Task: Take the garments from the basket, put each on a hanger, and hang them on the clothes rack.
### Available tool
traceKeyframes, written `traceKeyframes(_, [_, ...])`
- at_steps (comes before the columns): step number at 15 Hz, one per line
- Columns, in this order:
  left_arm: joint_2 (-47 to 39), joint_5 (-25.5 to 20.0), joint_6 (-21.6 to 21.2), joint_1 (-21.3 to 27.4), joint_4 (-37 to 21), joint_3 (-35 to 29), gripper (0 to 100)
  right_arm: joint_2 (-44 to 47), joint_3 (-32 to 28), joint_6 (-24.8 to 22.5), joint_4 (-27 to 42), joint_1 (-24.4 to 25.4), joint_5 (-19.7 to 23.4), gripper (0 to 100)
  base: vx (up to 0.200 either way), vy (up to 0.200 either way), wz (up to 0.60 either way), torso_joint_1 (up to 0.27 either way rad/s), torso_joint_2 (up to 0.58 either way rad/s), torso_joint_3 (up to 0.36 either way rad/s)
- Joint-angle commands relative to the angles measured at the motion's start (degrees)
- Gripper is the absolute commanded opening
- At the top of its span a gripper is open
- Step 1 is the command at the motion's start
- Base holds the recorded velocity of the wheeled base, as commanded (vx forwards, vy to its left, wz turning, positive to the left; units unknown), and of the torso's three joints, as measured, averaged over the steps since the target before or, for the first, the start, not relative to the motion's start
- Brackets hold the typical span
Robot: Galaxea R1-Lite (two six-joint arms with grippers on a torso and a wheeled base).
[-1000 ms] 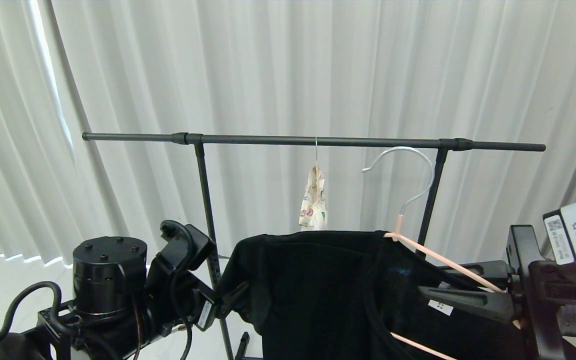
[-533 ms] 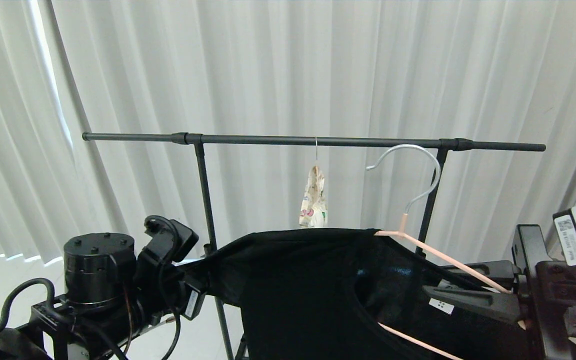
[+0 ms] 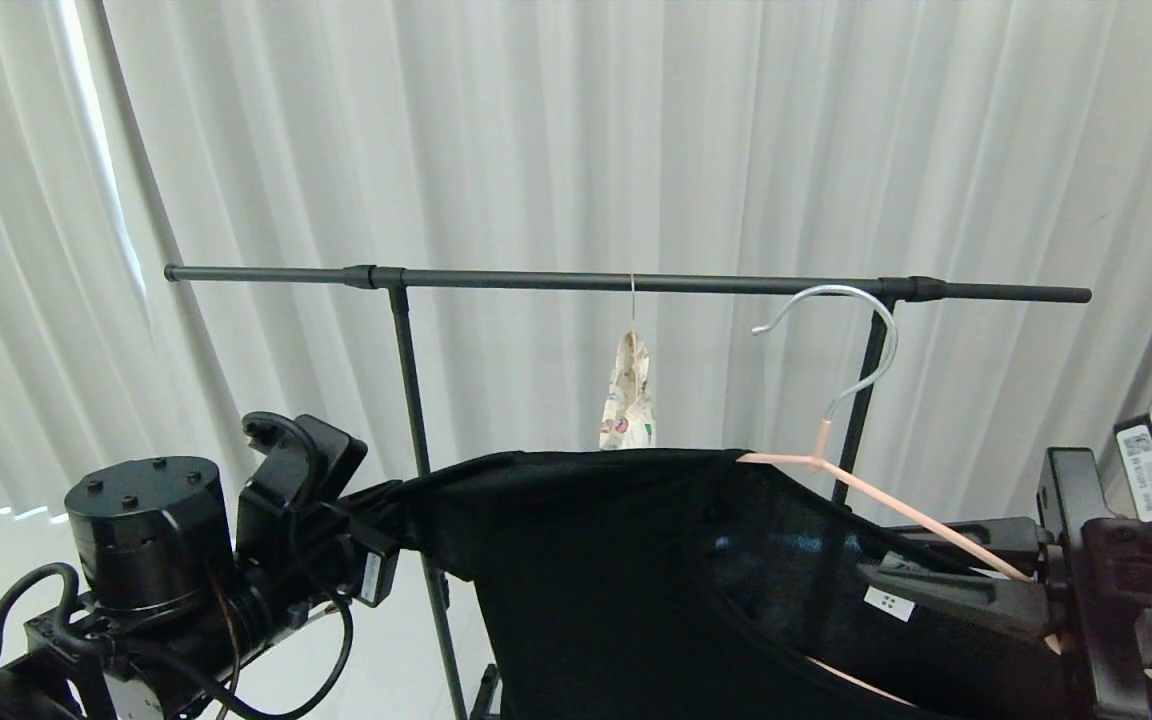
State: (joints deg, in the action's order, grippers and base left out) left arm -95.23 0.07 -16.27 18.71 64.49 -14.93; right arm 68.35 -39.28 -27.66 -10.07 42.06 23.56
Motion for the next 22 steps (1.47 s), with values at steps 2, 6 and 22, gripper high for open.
traceKeyframes(2, [1.19, 0.01, 0.1, 0.54, 0.02, 0.17, 100, 0.2, -0.01, -0.03, -0.04, -1.54, 0.08, 0, 0.0, 0.0, 0.0, 0.0, 0.0, 0.0])
traceKeyframes(6, [2.51, 0.1, 0.37, 0.18, 0.11, 0.08, 100, 0.11, 0.17, -0.03, 0.05, -3.12, 0.08, 0, 0.0, 0.0, 0.0, 0.0, 0.0, 0.0])
traceKeyframes(22, [19.47, 6.34, 14.6, -0.87, -44.36, -19.7, 100, -7.71, 3.95, 0.06, 20.88, -27.82, -8.45, 0, 0.0, 0.0, 0.0, 0.0, 0.0, 0.0])
